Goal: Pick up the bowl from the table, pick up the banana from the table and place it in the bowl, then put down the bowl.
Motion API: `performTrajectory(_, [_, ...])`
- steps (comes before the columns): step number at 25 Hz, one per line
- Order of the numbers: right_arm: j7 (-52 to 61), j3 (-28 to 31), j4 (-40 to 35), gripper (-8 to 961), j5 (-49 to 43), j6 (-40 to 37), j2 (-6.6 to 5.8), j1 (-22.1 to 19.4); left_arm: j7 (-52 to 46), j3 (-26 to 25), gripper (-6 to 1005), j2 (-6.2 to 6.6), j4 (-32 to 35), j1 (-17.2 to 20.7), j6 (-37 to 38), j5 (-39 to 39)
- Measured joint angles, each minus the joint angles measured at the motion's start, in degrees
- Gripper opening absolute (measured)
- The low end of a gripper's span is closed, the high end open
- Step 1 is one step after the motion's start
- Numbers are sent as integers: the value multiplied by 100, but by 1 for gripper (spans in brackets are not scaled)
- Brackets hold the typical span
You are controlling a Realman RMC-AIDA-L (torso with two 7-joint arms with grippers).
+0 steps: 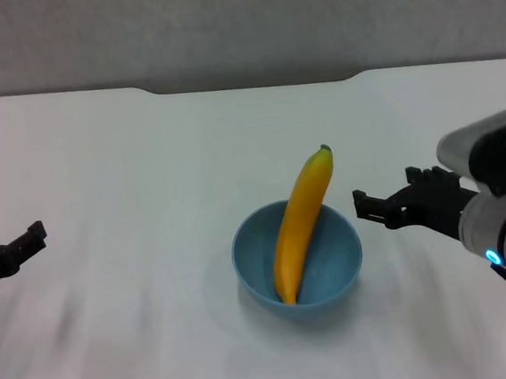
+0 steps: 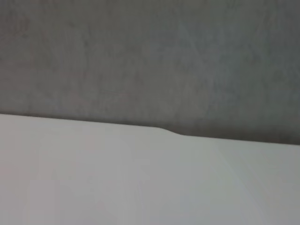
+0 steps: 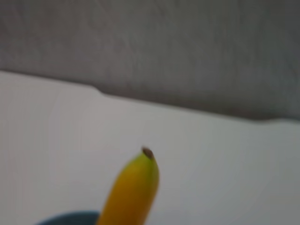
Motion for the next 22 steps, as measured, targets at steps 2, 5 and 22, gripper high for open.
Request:
performTrajectory(2, [0,-143,-63,898,-173,584,-3,-170,365,0,911,-1,72,26,-17,-386])
performTrajectory(5, [13,-386,-484,897,-570,2018,-9,-435,1085,57,911,-7,226,59,-56,-1070])
performTrajectory(22, [713,-370,-4111,891,-627,6722,38,85,7944,1117,911,-56,4431,-1017,-3835,-7418])
